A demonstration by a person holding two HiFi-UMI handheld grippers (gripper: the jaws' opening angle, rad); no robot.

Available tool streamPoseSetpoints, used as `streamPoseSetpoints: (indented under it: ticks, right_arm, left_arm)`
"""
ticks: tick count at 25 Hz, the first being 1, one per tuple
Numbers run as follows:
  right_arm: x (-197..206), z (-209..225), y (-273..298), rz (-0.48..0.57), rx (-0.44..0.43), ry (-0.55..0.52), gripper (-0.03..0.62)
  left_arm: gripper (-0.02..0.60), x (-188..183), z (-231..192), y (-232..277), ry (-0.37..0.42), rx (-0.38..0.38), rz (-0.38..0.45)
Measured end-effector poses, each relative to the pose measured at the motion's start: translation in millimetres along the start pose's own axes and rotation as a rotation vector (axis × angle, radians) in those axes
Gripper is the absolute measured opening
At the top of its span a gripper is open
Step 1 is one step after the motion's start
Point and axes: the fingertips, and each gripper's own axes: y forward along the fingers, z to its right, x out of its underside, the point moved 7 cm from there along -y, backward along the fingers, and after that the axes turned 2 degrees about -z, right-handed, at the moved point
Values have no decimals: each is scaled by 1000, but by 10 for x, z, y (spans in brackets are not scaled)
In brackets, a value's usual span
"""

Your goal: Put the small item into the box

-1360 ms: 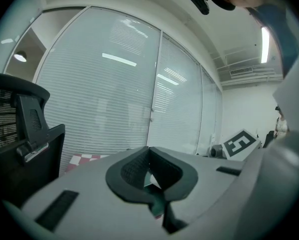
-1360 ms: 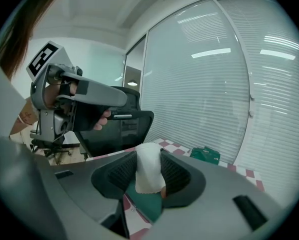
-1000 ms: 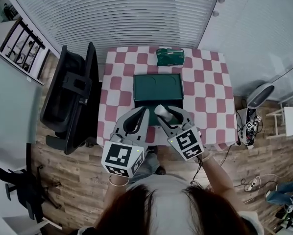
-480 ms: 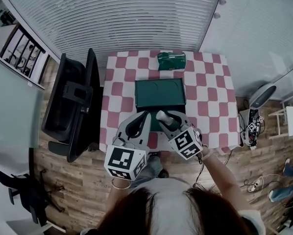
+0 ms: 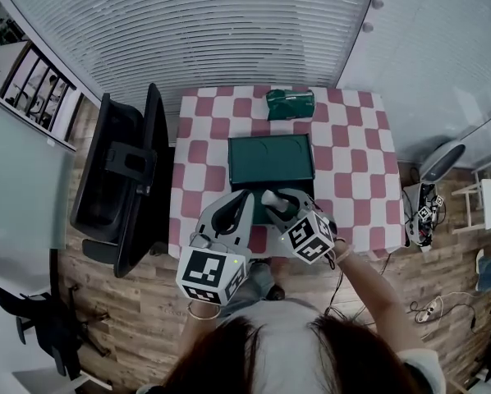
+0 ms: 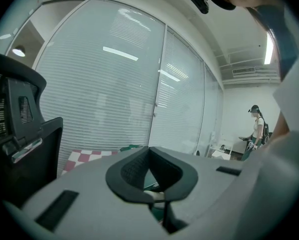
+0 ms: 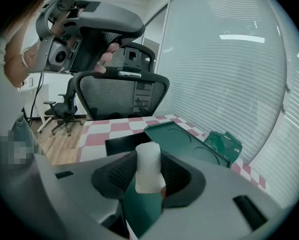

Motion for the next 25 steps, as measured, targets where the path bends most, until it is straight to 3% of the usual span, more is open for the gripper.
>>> streamPoseSetpoints:
  ticks: [25]
  right_arm:
    - [310,2,515,-174,-112,-75,172]
  left_arm:
    - [8,79,-183,-28,-18,-47,-19]
